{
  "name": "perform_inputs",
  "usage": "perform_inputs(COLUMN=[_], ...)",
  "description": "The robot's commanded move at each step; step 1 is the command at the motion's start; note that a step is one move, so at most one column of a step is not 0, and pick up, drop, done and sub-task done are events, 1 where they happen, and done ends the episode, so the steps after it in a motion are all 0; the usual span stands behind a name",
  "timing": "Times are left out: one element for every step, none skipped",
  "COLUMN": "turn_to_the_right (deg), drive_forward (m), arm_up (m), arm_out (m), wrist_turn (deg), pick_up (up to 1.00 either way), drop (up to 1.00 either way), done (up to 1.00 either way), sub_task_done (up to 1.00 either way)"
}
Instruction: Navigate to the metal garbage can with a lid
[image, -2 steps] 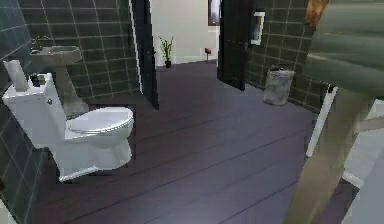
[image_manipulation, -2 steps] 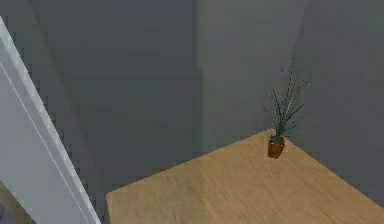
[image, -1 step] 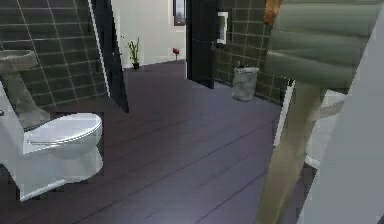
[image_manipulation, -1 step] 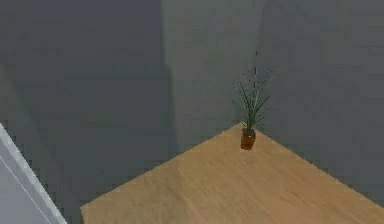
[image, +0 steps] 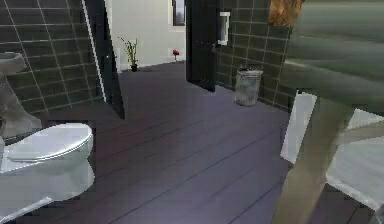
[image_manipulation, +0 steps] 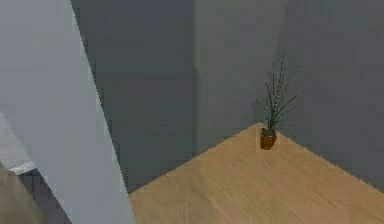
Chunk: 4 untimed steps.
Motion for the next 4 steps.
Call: perform_inputs(turn_to_the_right=[0.0, 15.0, 0.0, 15.0], drive_forward=[1.00, 0.00, 0.05, 0.00], arm_up=[0.00, 0.00, 0.00, 0.00], arm_out=[0.00, 0.00, 0.00, 0.00], wrist_turn=[0.0, 0.0, 0.0, 0.0], pick_up=[0.00, 0.00, 0.00, 0.00], drop=[0.00, 0.00, 0.00, 0.00], done=[0.00, 0.00, 0.00, 0.00], sub_task_done=[0.00, 0.00, 0.00, 0.00])
